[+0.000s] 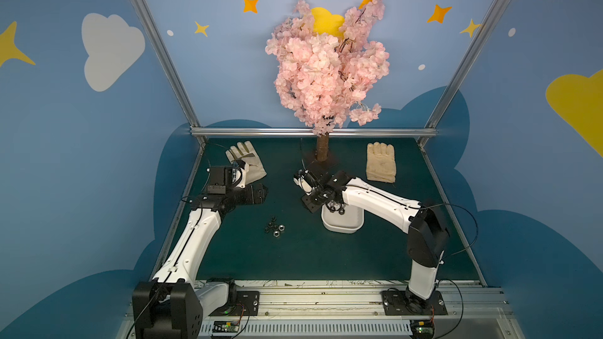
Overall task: Put the nuts on the desktop into the storage box
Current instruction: Pick up the nut from the center of the board.
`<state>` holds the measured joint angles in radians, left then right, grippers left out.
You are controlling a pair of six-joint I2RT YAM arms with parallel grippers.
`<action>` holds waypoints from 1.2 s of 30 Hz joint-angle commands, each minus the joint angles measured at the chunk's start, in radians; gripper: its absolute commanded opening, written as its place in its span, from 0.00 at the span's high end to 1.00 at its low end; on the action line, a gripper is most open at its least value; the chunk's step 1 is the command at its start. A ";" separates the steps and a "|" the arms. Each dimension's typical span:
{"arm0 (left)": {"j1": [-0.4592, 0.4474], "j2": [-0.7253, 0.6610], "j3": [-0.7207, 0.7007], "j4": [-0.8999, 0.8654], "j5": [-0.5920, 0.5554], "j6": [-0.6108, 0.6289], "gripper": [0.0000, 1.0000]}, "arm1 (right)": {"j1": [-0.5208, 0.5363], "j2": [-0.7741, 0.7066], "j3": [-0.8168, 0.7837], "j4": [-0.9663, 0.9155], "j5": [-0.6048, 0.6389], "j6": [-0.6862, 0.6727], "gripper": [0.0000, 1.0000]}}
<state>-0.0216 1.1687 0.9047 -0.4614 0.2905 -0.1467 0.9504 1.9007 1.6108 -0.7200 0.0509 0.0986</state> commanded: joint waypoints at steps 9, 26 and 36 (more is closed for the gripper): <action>0.003 -0.021 -0.007 0.006 -0.003 -0.002 0.00 | 0.091 0.246 0.136 -0.017 -0.108 -0.042 0.49; 0.003 -0.019 -0.007 0.003 -0.010 -0.001 0.00 | 0.139 0.393 0.242 -0.026 -0.125 -0.045 0.48; 0.003 -0.021 -0.007 0.002 -0.012 -0.001 0.00 | 0.150 0.439 0.281 -0.033 -0.085 -0.027 0.65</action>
<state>-0.0216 1.1645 0.9047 -0.4618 0.2802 -0.1463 1.0935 2.3119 1.8736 -0.7345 -0.0513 0.0612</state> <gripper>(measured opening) 0.999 0.376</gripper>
